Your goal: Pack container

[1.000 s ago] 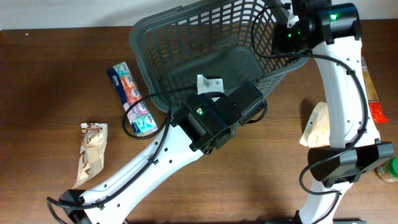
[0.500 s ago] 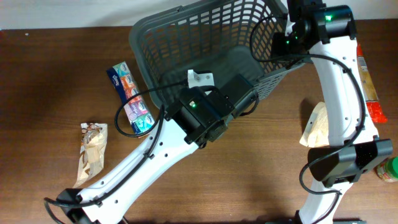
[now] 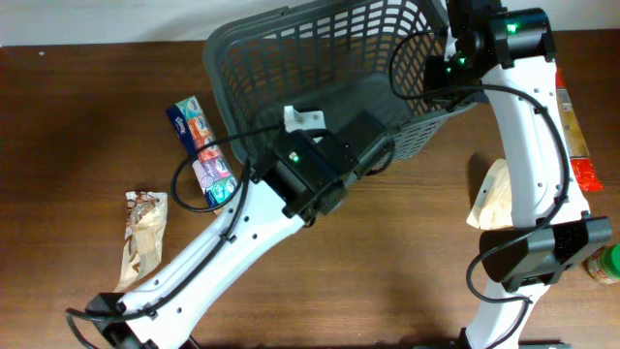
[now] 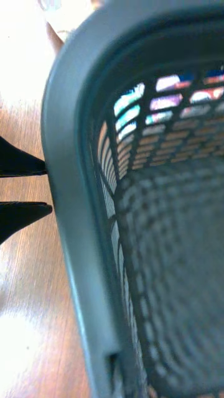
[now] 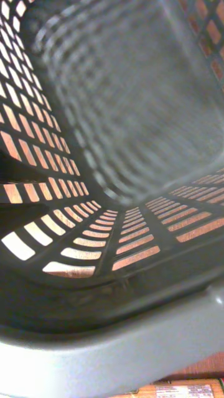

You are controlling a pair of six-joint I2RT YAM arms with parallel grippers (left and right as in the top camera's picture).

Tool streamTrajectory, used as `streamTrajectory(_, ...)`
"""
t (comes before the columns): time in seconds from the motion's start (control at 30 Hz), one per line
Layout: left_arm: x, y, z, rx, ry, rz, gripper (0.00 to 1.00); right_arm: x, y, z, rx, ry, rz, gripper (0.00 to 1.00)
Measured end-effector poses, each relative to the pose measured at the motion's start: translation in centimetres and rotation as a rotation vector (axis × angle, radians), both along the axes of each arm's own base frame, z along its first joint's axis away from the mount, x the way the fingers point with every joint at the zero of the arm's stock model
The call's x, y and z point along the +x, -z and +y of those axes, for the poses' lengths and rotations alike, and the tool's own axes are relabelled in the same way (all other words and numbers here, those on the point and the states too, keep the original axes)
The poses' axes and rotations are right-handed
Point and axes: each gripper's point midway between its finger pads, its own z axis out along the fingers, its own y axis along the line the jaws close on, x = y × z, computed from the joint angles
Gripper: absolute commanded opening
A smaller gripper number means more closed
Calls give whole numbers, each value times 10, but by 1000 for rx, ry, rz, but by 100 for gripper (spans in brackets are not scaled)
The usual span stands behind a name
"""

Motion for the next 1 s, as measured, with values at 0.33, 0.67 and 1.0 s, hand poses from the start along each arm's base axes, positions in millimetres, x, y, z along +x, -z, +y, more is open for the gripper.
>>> streamTrajectory(0.33, 11, 2, 30, 29, -83, 22, 2, -5, 2, -1, -4, -3, 21, 4)
streamTrajectory(0.67, 21, 2, 52, 33, -152, 28, 2, -15, 5, -2, -10, -3, 64, 4)
streamTrajectory(1.0, 31, 2, 72, 42, -200, 32, 2, -27, 8, -4, -17, -4, 113, 4)
